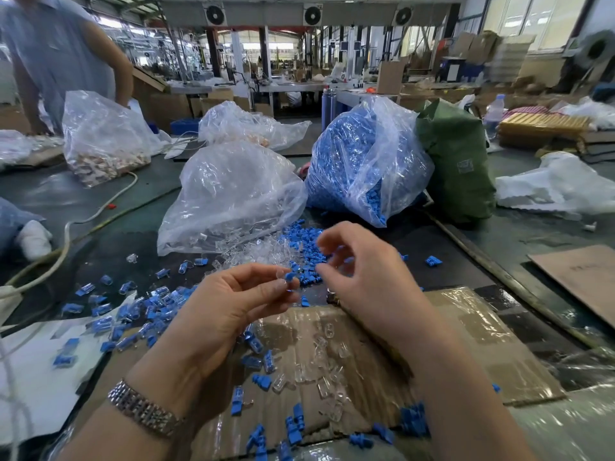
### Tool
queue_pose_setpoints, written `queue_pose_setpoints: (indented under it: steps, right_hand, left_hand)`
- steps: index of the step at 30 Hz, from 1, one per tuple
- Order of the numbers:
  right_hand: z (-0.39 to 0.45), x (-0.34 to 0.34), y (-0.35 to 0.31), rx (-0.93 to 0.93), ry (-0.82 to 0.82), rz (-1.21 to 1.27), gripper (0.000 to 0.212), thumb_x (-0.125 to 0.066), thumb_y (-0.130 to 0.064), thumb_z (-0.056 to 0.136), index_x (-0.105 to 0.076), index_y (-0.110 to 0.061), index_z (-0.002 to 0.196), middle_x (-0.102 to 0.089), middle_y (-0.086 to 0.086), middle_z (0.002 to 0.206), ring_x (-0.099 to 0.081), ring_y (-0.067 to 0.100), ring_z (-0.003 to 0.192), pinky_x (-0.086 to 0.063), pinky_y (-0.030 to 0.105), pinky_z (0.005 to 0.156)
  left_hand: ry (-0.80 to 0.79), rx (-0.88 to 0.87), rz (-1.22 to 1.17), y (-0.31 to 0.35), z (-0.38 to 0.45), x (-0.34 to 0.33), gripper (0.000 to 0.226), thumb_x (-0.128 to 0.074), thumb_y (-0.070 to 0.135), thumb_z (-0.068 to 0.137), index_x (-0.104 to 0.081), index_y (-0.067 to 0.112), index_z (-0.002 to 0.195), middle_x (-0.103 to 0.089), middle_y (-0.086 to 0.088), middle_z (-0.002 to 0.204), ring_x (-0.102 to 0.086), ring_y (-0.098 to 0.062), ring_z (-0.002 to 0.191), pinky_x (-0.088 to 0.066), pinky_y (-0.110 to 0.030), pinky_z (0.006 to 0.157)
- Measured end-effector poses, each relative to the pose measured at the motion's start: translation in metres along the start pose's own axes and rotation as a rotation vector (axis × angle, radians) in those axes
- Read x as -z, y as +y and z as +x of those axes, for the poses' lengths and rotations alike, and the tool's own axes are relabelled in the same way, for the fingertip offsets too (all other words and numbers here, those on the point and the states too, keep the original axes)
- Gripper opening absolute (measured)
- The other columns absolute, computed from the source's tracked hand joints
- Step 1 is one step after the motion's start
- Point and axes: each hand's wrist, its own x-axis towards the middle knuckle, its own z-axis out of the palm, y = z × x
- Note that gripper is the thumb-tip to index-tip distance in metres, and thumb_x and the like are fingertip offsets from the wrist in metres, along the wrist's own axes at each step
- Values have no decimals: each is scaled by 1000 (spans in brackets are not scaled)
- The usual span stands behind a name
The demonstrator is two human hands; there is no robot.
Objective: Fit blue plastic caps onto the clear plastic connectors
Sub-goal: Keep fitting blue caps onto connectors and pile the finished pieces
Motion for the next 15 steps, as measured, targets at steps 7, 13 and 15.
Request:
queue_pose_setpoints:
  steps: [7, 13, 15]
  right_hand:
    - [-4, 9, 16, -533, -421, -641, 47, -73, -60, 81, -54, -18, 88, -60, 5, 104, -54, 28, 107, -46, 37, 87]
    - [-4, 7, 11, -429, -419, -613, 32, -65, -38, 85, -50, -15, 68, -50, 2, 72, -44, 17, 64, -26, 29, 49]
    - [-4, 9, 10, -434, -421, -505, 25, -62, -33, 87, -54, -16, 71, -54, 2, 71, -48, 18, 63, -31, 29, 50]
  left_hand:
    - [37, -8, 19, 0, 1, 3, 23, -75, 9, 71, -79, 6, 93, -74, -25, 103, -74, -28, 85, -60, -26, 72]
    - [22, -31, -56, -1, 3, 4, 32, -77, 11, 69, -80, 6, 101, -75, -21, 103, -73, -24, 86, -60, -24, 71]
    - [36, -23, -109, -1, 4, 4, 28, -72, 5, 75, -79, 3, 102, -74, -23, 107, -74, -25, 88, -60, -24, 70]
